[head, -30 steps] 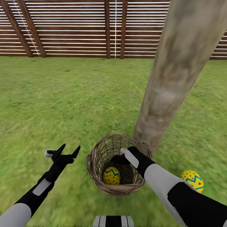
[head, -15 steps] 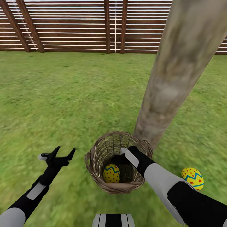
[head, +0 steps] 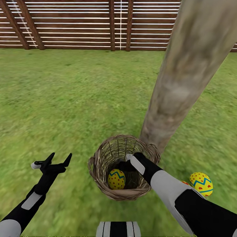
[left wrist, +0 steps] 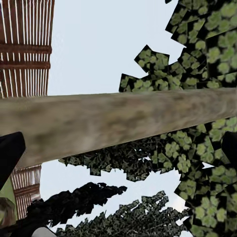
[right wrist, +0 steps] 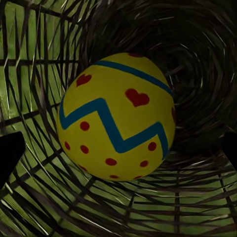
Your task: Take the three Easter eggs out of the wicker basket on the lawn in the garden, then place them on the lawn next to a single tree (choose any tree) so that all three eggs are next to the same tree and none are left in the basket.
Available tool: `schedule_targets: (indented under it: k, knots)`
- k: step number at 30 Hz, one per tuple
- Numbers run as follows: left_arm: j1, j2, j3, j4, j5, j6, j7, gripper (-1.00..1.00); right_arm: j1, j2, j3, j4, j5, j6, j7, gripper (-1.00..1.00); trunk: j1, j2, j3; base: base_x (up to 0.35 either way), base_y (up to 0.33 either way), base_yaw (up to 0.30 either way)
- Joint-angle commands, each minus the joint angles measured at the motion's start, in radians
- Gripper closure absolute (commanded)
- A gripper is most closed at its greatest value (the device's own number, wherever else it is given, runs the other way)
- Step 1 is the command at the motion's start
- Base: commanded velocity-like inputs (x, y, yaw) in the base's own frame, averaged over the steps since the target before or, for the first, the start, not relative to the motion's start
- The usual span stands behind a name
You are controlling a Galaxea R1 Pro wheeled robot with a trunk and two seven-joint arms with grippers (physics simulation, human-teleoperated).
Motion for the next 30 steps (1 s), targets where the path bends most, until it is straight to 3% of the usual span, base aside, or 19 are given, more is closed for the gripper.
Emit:
schedule_targets:
  k: [1, 8, 16, 30]
  knots:
    - [-0.001, 0.001, -0.001, 0.000, 0.006, 0.011, -0.005, -1.00, -0.001, 0.000, 0.004, -0.001, -0.008, 0.002, -0.009, -1.00, 0.000, -0.001, -0.005, 0.000, 0.000, 0.000]
    - [-0.001, 0.001, 0.000, -0.001, 0.006, 0.011, -0.005, -1.00, -0.012, 0.000, 0.004, 0.000, -0.003, -0.007, -0.026, -1.00, 0.003, -0.002, -0.032, 0.000, 0.000, 0.000]
    - [-0.001, 0.000, 0.000, 0.000, 0.006, 0.011, -0.003, -1.00, -0.057, 0.000, 0.007, -0.025, -0.011, 0.001, -0.184, -1.00, 0.007, -0.004, -0.063, 0.000, 0.000, 0.000]
    - [0.000, 0.000, -0.001, 0.004, 0.006, 0.011, -0.004, -1.00, -0.059, 0.000, 0.010, -0.132, -0.015, 0.041, -0.198, -1.00, 0.013, -0.007, -0.124, 0.000, 0.000, 0.000]
